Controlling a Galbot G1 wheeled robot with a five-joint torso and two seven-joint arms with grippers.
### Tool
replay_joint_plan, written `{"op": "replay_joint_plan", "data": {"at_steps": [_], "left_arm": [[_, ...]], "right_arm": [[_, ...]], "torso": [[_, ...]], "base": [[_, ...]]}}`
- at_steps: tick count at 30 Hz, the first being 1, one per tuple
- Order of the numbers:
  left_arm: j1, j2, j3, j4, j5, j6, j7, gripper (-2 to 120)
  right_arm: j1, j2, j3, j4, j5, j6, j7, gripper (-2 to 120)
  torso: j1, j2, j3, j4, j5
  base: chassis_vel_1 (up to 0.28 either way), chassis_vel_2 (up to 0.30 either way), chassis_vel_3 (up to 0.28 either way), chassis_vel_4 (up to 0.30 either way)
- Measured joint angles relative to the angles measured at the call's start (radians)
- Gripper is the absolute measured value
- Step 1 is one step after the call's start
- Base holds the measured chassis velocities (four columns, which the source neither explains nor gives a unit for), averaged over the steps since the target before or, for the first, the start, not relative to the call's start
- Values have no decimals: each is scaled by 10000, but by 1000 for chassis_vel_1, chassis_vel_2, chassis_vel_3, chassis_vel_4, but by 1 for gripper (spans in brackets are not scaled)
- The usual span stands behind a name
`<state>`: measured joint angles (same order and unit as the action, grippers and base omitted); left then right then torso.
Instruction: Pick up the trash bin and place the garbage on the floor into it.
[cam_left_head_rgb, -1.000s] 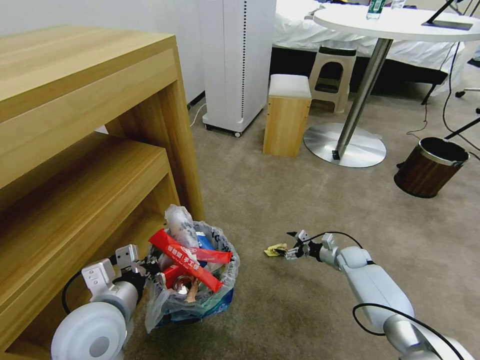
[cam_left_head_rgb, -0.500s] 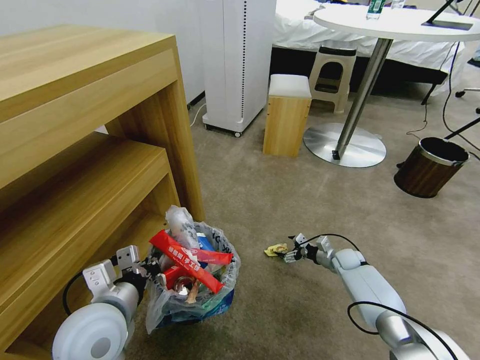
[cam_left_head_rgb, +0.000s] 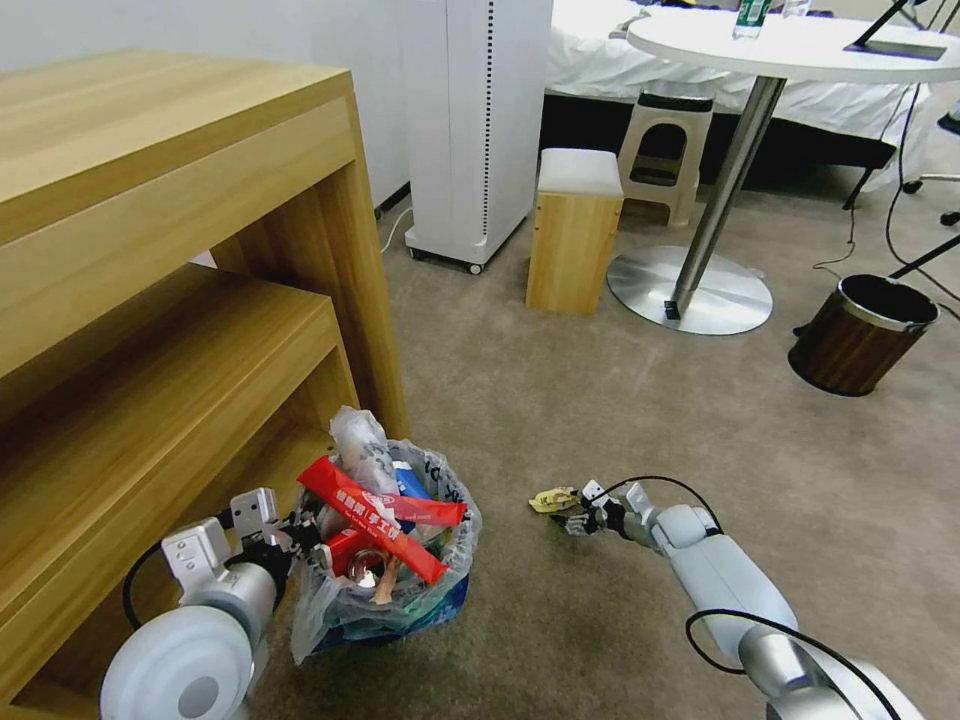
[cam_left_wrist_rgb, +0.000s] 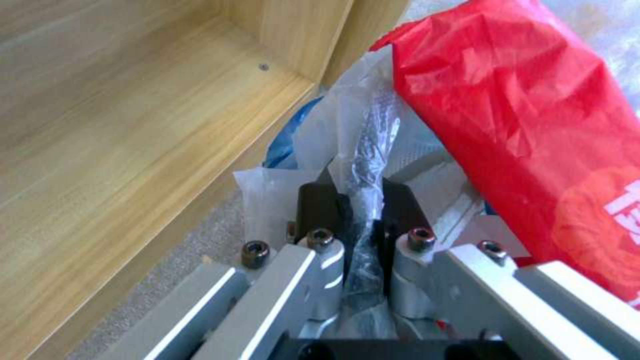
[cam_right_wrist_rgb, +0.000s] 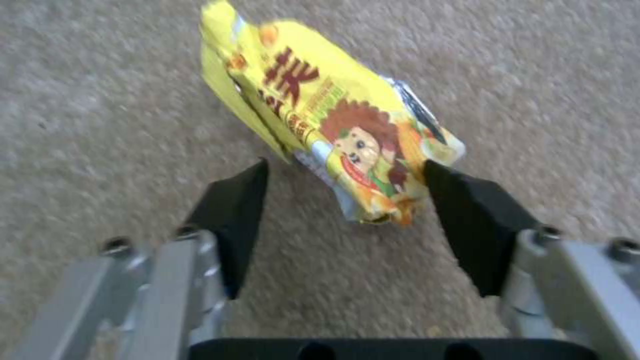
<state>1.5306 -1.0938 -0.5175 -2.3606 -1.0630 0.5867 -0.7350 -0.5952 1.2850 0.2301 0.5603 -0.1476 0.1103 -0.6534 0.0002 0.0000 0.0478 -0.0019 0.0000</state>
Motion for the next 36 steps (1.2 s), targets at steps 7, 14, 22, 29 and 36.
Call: {"op": "replay_joint_plan", "data": {"at_steps": [7,14,22,29,36], "left_arm": [[-62,-30,69,111,126,-23,49,3],[-66,-38,79,185,258,-51,123,3],[-39,-12,57,189,301,-83,161,3],[-41,-9,81,182,225,-84,146,3],[-61,-12,87,168,-105,-23,39,3]], "right_arm": [[-11,-111,14,44,64,-18,267,37],[15,-143,6,189,266,81,343,7],[-411,-590,-176,1827,1762,645,338,0],[-1546,-1913,-820,5805,5500,1028,-1676,0],[-2341,-2914,-1265,9011,7112,628,-3433,0]], "torso": [[-1,0,0,-1,0],[-1,0,1,0,0],[0,0,1,1,1],[0,0,1,0,2],[-1,0,0,-2,-2]], "base": [[0,0,0,0],[0,0,0,0],[0,0,0,0],[0,0,0,0],[0,0,0,0]]}}
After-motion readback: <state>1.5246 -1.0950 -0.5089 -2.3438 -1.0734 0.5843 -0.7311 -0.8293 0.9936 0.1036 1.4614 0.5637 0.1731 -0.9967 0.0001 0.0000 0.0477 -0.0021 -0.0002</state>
